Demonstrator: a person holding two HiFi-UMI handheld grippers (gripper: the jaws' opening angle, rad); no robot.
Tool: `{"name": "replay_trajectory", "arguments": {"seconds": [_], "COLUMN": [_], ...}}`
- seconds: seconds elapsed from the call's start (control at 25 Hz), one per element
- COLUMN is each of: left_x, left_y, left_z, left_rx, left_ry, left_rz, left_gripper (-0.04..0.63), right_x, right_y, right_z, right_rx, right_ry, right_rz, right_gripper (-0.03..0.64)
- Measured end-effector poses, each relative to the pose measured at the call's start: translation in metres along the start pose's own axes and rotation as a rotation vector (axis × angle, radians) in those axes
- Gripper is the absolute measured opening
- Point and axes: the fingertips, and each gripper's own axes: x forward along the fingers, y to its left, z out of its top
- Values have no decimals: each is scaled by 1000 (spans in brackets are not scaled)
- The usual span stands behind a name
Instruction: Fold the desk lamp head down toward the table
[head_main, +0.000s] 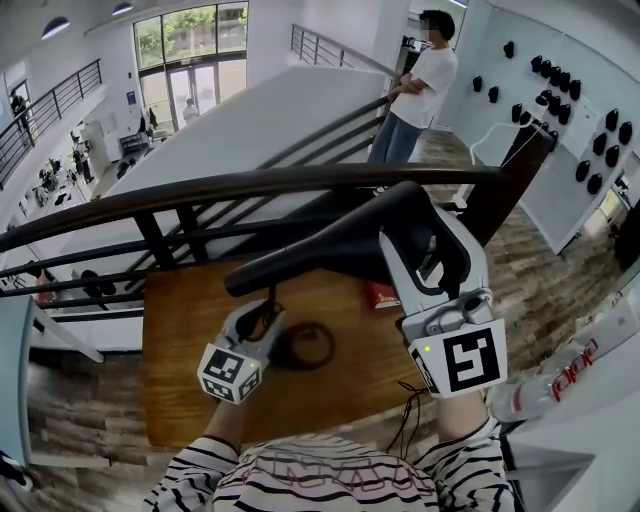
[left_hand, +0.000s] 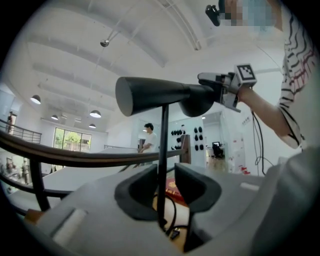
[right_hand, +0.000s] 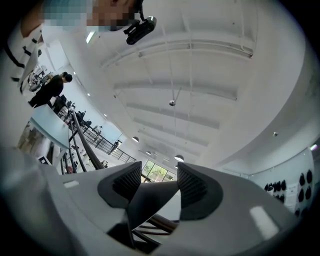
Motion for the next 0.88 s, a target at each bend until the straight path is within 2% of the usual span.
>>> {"name": "replay_trajectory", "arguments": {"seconds": [0.24, 0.44, 0.88], "left_x": [4, 4, 7], "left_y": [4, 2, 4], "left_z": [-2, -3, -5], "left_rx": [-4, -39, -40], "left_ry": [12, -4, -4], "left_rz": [11, -12, -34], "left_gripper": [52, 52, 51], "right_x": [-7, -13, -26], "right_y": [-8, -8, -8], "right_z": [-13, -24, -63], "right_rx": [32, 30, 99], "right_ry": [9, 23, 85], "right_rz": [-33, -57, -119], "right_gripper": [190, 197, 212]}}
